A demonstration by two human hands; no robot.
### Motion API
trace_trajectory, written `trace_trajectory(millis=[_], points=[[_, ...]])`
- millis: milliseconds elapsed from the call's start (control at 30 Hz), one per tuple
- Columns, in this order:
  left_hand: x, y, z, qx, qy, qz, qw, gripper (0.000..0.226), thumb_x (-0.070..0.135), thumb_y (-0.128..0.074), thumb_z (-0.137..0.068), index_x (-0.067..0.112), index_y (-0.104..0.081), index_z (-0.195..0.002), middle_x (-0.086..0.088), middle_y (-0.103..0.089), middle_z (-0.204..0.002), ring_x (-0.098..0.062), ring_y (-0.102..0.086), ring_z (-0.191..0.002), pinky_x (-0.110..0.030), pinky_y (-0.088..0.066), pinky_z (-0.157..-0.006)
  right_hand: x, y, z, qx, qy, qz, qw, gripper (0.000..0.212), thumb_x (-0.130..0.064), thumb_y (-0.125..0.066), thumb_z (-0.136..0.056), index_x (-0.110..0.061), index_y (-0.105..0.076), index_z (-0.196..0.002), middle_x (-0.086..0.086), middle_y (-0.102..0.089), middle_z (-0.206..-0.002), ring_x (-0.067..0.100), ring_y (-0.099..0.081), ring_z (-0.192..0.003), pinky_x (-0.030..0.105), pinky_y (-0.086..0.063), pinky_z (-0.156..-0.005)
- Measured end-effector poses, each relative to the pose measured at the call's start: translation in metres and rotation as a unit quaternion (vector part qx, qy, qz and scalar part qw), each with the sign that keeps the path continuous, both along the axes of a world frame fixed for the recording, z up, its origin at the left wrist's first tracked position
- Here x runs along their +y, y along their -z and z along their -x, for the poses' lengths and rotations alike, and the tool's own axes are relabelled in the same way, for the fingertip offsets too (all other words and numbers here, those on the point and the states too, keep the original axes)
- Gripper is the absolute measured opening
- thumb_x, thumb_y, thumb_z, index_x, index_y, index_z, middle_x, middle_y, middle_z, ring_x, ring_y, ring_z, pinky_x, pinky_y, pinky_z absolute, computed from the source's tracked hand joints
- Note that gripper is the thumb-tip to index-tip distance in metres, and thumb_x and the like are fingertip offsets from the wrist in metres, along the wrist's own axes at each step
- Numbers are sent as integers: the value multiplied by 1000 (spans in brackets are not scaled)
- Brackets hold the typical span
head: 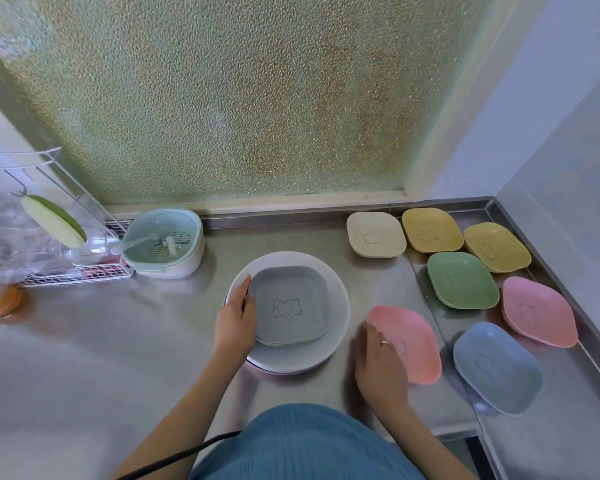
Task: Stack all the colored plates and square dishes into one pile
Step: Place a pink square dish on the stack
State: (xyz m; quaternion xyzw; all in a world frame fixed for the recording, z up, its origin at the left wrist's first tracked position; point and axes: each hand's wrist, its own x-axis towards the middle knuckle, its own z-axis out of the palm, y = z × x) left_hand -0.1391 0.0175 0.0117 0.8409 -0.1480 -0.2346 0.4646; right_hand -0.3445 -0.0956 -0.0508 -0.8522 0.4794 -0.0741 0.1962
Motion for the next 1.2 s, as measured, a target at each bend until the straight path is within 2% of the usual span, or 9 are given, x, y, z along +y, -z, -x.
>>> trace_trajectory(millis=[100,200,300,400,600,800,933,1067,1200], points=[[1,-1,0,-1,2,-3,1000,41,21,-36,-98,29,-44,-138,7,-54,-84,-16,-49,-77,-26,-36,-77,-2,-3,-1,7,12,-1,1000,50,-15,-45,-92,-16,-34,-140,10,-63,-114,30,-57,-99,39,-45,-78],[1,-1,0,1,4,1,1000,41,20,-36,-98,29,-44,-138,20,-49,-74,0,-47,-67,-25,-36,-77,-4,0,0,50,25,-9,998,47,-13,-47,-88,-17,-41,-134,8,-62,-117,29,-53,-107,40,-43,-84],[1,-2,0,4,5,0,1000,42,20,-35,-98,29,-43,-138,8,-54,-81,-13,-49,-72,-25,-35,-77,-3,7,5,97,4,10,995,27,-20,-43,-92,-23,-53,-118,3,-62,-112,25,-53,-103,36,-37,-83],[3,-3,0,2,10,1,1000,42,20,-35,-98,30,-43,-138,2,-54,-89,-17,-47,-79,-25,-36,-76,-2,6,10,89,5,46,995,22,-13,-47,-91,-22,-62,-104,3,-65,-98,25,-54,-92,32,-27,-73],[2,3,-2,-2,9,-7,1000,42,20,-35,-98,30,-43,-138,0,-55,-83,-16,-48,-72,-26,-36,-74,-14,-6,15,-65,87,137,985,32,7,-55,-71,-14,-72,-89,6,-65,-83,32,-55,-83,39,-39,-76],[2,4,-1,-7,13,-5,1000,41,21,-35,-99,31,-43,-138,1,-57,-92,-20,-50,-82,-26,-36,-76,-17,-26,2,-244,72,138,957,27,10,-61,-79,-5,-73,-97,12,-65,-89,28,-52,-94,42,-47,-78],[2,4,-2,-3,15,-6,1000,41,21,-35,-99,30,-42,-138,-1,-59,-104,-19,-50,-87,-26,-36,-79,-11,-44,-17,-309,-35,166,936,20,-5,-55,-84,-5,-74,-93,10,-62,-86,18,-48,-92,22,-41,-83],[2,8,-4,-10,21,-1,1000,41,22,-35,-98,31,-47,-136,-2,-63,-117,-25,-56,-101,-29,-39,-82,-1,-46,-34,-275,-198,185,922,25,-8,-50,-81,-10,-74,-87,7,-64,-82,16,-51,-89,35,-44,-95],[4,9,-5,-2,9,35,999,39,33,-32,-94,33,-55,-126,1,-65,-106,-24,-58,-97,-30,-41,-80,1,-33,-38,-213,-259,165,927,30,-9,-49,-77,-19,-74,-89,1,-63,-79,9,-49,-85,35,-35,-98]])
